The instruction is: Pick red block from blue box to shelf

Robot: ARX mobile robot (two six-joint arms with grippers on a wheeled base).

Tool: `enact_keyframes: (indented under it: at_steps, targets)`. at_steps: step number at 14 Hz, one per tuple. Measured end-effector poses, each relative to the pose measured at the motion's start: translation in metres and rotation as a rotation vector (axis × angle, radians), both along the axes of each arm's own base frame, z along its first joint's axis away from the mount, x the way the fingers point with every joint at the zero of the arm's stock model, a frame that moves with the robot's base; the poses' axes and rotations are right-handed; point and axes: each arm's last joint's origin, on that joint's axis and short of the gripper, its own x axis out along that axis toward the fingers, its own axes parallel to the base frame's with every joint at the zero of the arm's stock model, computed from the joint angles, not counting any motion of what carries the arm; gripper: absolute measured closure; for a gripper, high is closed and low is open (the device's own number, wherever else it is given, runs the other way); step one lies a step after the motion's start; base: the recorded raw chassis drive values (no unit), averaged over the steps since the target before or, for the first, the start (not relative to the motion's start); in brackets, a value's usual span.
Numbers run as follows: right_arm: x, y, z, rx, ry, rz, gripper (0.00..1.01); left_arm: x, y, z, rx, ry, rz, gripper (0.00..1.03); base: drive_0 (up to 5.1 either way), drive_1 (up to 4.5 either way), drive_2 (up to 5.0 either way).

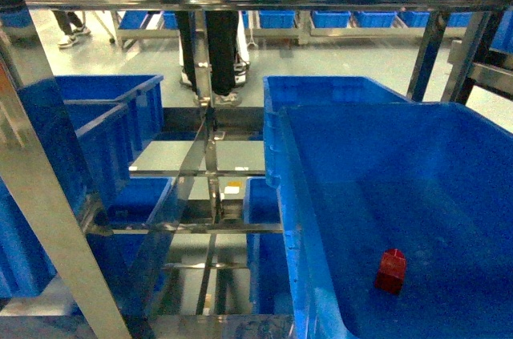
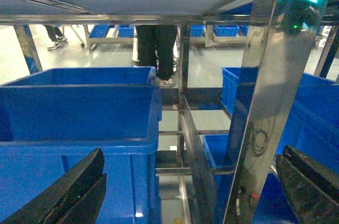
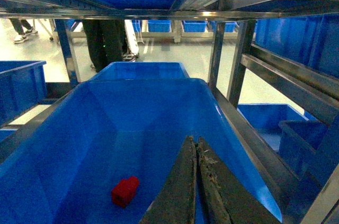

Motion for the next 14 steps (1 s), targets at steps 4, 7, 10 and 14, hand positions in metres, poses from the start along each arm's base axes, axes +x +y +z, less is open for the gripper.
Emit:
enact_keyframes:
  at_steps: [4, 7, 10, 14]
  targets:
    - [0.0, 0.0, 0.0, 0.0, 0.0, 0.0, 0.74, 0.0, 0.0, 0.0, 0.0, 0.0, 0.0, 0.05, 0.0, 0.0, 0.0]
    - [0.0, 0.0, 0.0, 0.0, 0.0, 0.0, 0.36, 0.0, 0.0, 0.0, 0.0, 0.0, 0.0, 0.05, 0.0, 0.0, 0.0]
    - [0.0, 0.0, 0.0, 0.0, 0.0, 0.0, 0.14, 0.0, 0.0, 0.0, 0.0, 0.0, 0.0, 0.05, 0.0, 0.0, 0.0]
    - [0.0, 0.0, 0.0, 0.001, 0.0, 0.0, 0.01, 0.0, 0.0, 0.0, 0.0, 0.0, 0.0, 0.05, 0.0, 0.0, 0.0]
